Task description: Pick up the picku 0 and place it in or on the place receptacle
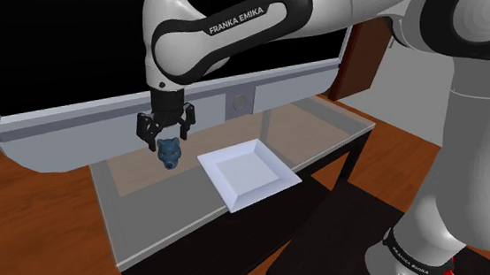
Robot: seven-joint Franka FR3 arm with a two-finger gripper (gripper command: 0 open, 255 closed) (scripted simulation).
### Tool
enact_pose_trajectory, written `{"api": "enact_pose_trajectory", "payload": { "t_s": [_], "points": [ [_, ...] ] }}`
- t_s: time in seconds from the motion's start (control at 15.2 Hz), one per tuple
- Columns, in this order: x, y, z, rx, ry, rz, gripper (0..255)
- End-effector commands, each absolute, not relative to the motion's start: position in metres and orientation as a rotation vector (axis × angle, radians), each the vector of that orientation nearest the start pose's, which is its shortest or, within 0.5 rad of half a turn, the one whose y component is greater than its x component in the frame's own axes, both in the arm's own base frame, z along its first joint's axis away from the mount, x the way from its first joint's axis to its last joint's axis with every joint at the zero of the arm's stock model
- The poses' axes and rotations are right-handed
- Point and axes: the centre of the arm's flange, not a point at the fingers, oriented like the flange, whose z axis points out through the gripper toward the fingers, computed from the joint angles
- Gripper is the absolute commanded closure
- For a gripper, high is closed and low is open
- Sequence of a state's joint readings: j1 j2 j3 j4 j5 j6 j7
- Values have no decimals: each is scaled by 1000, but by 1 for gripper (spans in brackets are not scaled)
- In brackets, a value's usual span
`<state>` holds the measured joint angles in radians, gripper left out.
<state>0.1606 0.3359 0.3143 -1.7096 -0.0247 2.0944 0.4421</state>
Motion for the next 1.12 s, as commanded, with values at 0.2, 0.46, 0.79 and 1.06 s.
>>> {"api": "enact_pose_trajectory", "payload": {
  "t_s": [0.2,0.46,0.79,1.06],
  "points": [
    [590,281,408,-3041,-38,-36,0],
    [590,281,408,-3041,-38,-36,255],
    [590,282,408,-3041,-38,-36,255],
    [590,281,419,-3041,-38,-36,255]
  ]
}}
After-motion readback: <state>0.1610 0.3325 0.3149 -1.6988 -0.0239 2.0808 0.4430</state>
